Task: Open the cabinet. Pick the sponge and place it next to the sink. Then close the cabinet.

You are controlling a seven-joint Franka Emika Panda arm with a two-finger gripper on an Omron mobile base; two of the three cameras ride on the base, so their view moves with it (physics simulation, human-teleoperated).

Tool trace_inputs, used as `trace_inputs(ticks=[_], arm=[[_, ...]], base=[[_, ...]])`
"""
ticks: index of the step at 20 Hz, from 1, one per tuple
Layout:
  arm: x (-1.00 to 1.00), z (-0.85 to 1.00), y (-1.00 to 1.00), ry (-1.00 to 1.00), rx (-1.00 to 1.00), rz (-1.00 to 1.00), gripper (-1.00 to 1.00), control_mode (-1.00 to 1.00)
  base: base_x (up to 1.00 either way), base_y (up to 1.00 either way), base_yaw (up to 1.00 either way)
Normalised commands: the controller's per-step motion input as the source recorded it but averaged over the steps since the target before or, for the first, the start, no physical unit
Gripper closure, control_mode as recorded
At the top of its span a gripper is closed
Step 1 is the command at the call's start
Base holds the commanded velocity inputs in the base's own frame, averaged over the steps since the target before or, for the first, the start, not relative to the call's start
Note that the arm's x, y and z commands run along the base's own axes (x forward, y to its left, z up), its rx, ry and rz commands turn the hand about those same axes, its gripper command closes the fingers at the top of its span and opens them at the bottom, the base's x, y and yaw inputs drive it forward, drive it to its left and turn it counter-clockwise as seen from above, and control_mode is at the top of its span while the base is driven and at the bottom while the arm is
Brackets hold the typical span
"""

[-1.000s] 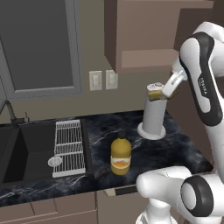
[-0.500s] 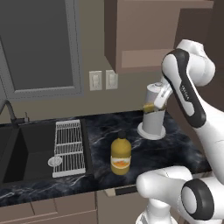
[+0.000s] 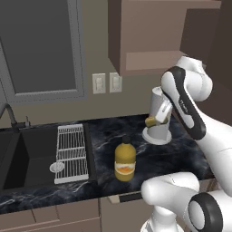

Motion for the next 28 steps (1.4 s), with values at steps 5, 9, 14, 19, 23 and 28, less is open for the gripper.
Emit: trace_inputs(ticks=[5,9,14,19,23,28], arm=[[0.23,-0.43,0.00,0.00,0.00,0.00,1.00,-1.00],[0.44,-0.37,0.00,0.00,0.00,0.00,1.00,-1.00],[0.39,-0.25,-0.05,0.00,0.00,0.00,1.00,-1.00],[0.08,-0.23,0.00,0.00,0.00,0.00,1.00,-1.00],[0.00,-0.23,0.00,0.00,0.00,0.00,1.00,-1.00],[0.04,-0.34,0.00,0.00,0.00,0.00,1.00,-1.00]], base=[[0.00,0.00,0.00],[0.00,0.00,0.00],[0.00,0.00,0.00],[0.00,0.00,0.00],[0.00,0.00,0.00],[0.00,0.00,0.00]])
